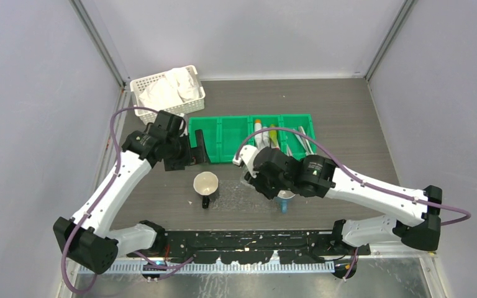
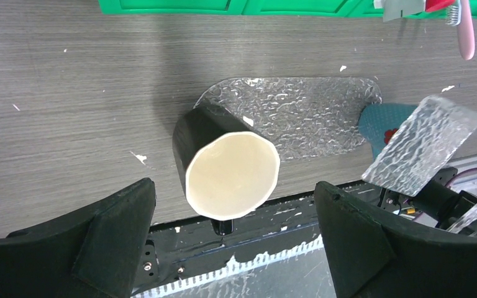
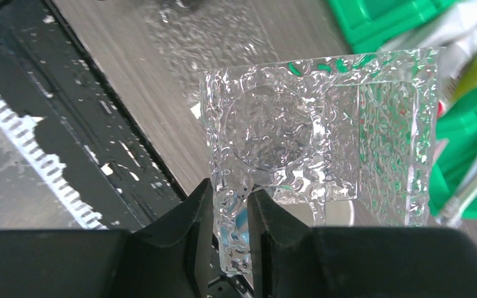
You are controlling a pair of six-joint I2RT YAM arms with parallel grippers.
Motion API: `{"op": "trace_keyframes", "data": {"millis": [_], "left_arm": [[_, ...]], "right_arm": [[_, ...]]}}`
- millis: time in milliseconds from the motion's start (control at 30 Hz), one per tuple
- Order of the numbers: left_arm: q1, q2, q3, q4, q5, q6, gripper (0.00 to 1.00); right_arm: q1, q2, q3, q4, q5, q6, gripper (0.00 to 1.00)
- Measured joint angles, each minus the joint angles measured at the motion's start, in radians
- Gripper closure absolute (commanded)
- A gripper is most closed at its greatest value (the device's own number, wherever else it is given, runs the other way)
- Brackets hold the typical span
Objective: Prepare toiletry sets of a toothbrush and toothpaste on the tray
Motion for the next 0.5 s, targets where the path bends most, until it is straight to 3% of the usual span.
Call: {"op": "trace_keyframes", "data": {"millis": [500], "left_arm": [[0.0,-0.003,0.001,-0.025,-0.001,0.004,0.0]], "right_arm": [[0.049,0.173,-0.047,0.204,-0.153,-0.025,0.85]]}}
